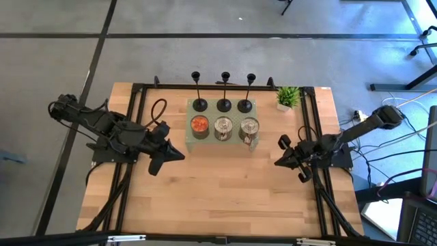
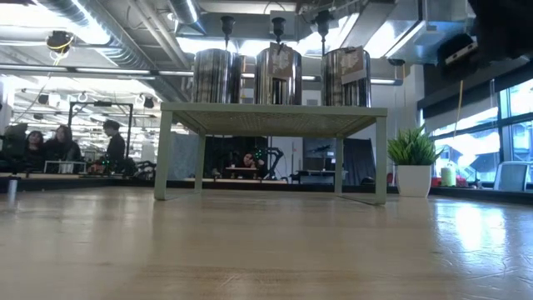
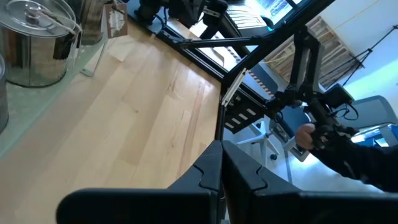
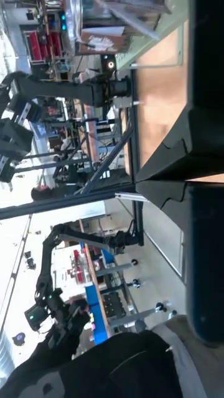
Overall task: Pick & Place candle stick holders
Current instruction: Return to Home Position
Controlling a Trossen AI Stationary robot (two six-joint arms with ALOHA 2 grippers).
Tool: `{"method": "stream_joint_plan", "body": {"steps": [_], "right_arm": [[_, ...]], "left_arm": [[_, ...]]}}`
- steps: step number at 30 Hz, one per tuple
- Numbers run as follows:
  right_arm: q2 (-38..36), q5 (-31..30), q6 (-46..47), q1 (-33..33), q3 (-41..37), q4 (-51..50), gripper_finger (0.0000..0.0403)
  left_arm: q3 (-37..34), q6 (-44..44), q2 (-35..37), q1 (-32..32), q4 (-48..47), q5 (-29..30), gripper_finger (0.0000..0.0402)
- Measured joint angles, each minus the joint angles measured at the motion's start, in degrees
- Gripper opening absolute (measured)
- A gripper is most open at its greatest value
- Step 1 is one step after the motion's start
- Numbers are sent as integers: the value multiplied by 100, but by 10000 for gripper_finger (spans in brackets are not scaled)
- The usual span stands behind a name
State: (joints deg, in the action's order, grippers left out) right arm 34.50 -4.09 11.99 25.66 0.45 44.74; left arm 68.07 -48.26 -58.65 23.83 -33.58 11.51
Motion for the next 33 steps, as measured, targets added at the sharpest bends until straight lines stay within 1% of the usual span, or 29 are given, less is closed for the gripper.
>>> {"method": "stream_joint_plan", "body": {"steps": [5, 11, 15, 17, 21, 24, 33], "right_arm": [[-201, 598, 46, -565, 2, -447, 0], [-365, 1192, 375, -1267, 4, -903, 0], [-430, 1210, 560, -1590, 7, -1309, 0], [-457, 1120, 740, -1702, 9, -1647, 0], [-468, 897, 1051, -1773, 9, -2330, 0], [-468, 876, 1157, -1771, 9, -2641, 0], [-466, 745, 1004, -1771, 9, -2855, 0]], "left_arm": [[0, -3, 0, 0, -6, 0, 2], [0, -21, 0, 0, -9, 33, 2], [0, -65, 0, 0, -11, 55, 3], [0, -71, -2, 0, -11, 56, 2], [0, -67, 0, 0, -25, 62, 2], [0, -65, 0, 0, -151, 103, 3], [0, -62, 0, 0, -286, 107, 2]]}}
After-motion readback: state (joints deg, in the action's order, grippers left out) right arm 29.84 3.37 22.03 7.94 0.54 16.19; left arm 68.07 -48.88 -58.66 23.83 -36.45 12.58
